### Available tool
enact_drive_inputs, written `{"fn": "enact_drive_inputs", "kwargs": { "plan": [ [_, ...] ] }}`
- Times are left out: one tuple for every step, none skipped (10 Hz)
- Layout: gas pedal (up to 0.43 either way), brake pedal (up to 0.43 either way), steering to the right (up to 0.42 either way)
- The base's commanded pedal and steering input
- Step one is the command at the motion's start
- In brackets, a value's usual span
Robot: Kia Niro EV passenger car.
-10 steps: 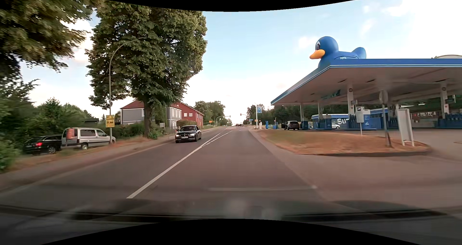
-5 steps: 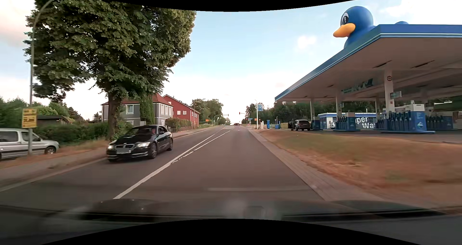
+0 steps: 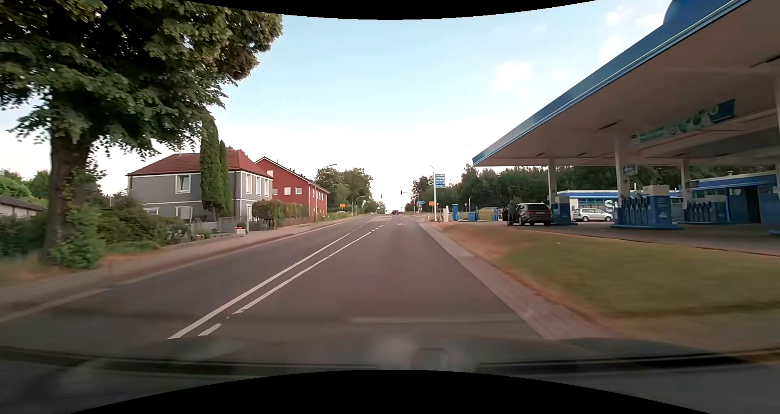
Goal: Follow the waypoints while adhering to traffic rules and regulations
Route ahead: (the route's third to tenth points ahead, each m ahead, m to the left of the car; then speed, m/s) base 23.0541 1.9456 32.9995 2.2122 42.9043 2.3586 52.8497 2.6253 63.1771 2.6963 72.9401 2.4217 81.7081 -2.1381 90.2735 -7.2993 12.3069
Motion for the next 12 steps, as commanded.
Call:
{"fn": "enact_drive_inputs", "kwargs": {
  "plan": [
    [0.189,0.0,0.003],
    [0.177,0.0,0.003],
    [0.177,0.0,0.003],
    [0.177,0.0,0.003],
    [0.177,0.0,0.003],
    [0.169,0.0,0.003],
    [0.157,0.0,0.002],
    [0.157,0.0,0.003],
    [0.157,0.0,0.002],
    [0.157,0.0,0.002],
    [0.157,0.0,0.002],
    [0.15,0.0,0.002]
  ]
}}
